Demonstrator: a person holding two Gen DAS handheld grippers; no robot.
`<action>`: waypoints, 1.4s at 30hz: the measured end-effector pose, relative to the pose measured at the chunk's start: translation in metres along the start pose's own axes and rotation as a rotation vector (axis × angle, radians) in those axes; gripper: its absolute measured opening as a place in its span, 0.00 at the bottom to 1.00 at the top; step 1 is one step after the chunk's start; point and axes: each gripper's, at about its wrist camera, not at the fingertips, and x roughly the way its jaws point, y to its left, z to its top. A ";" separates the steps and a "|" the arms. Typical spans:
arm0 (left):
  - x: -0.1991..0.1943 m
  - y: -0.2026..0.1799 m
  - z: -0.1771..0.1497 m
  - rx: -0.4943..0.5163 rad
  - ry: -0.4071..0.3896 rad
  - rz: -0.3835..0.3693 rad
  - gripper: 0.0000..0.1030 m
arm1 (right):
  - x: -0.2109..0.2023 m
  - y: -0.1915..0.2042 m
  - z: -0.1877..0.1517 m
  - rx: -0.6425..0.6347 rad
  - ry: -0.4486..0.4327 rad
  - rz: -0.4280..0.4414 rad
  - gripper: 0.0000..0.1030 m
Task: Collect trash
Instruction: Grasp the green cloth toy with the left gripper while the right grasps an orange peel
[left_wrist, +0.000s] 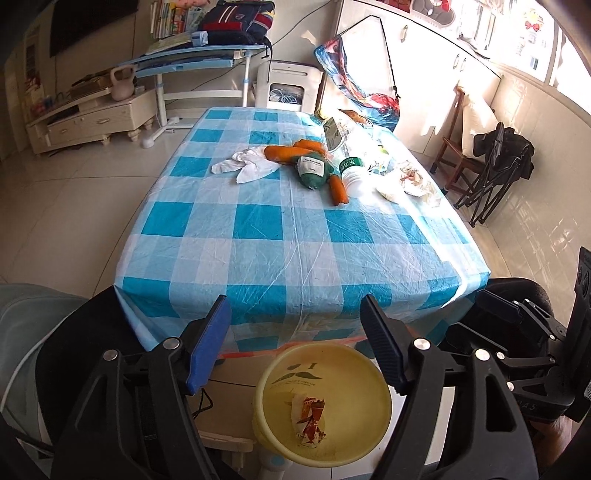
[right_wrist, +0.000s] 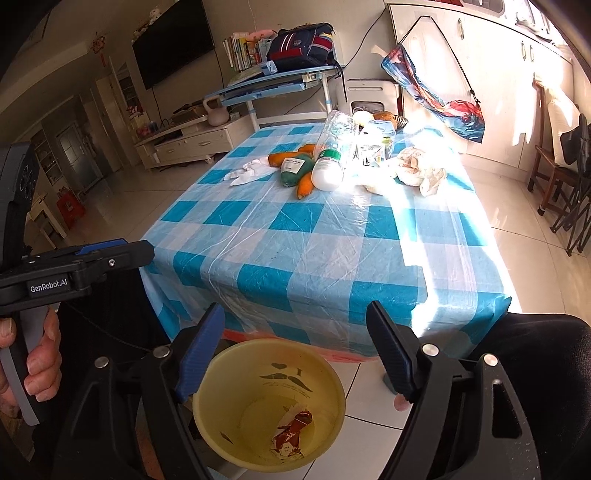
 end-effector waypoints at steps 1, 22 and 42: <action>0.003 0.000 0.005 -0.003 -0.005 0.002 0.67 | 0.002 -0.001 0.002 -0.003 -0.001 0.000 0.74; 0.070 -0.003 0.072 -0.031 -0.013 0.009 0.67 | 0.048 -0.006 0.046 -0.008 0.003 0.026 0.74; 0.136 0.009 0.114 -0.066 0.019 0.000 0.68 | 0.133 -0.021 0.089 0.114 0.053 0.018 0.57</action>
